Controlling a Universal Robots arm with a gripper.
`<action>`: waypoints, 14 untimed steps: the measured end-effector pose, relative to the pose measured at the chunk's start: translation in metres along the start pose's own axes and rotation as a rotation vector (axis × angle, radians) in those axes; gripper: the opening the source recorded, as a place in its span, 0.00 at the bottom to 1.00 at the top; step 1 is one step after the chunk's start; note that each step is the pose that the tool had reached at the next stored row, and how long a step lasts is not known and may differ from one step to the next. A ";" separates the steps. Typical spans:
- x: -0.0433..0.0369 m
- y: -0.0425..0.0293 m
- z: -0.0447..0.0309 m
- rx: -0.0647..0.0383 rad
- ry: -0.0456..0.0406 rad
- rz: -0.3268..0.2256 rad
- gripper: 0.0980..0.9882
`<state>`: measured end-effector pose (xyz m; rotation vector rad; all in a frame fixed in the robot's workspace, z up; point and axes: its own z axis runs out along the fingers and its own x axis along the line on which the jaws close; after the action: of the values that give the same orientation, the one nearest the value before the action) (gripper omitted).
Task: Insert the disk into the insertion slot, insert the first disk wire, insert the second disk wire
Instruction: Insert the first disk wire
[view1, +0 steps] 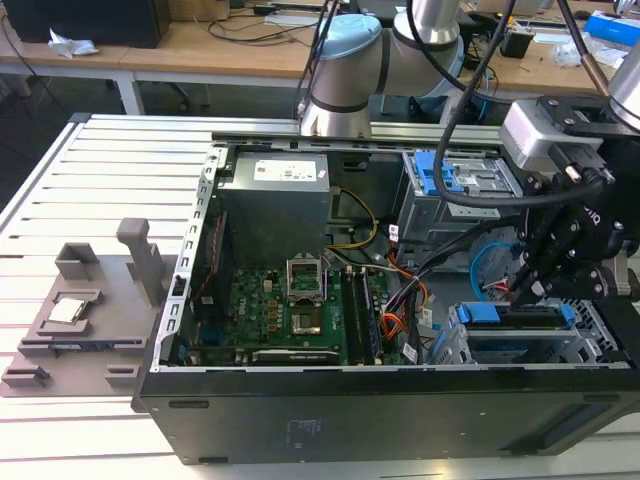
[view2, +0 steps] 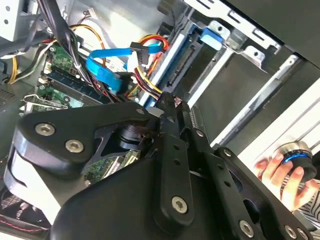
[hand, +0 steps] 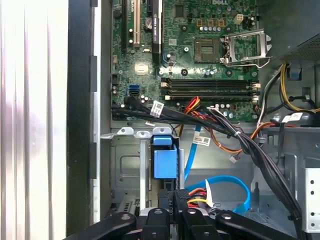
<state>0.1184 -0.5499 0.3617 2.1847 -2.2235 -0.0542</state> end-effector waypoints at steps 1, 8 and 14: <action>0.0010 -0.0003 0.0000 0.000 0.0000 0.000 0.07; 0.0008 -0.0126 -0.0005 0.000 0.0001 0.000 0.07; 0.0010 -0.0136 0.0020 0.000 0.0005 0.000 0.07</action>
<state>0.1319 -0.5512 0.3591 2.1844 -2.2233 -0.0537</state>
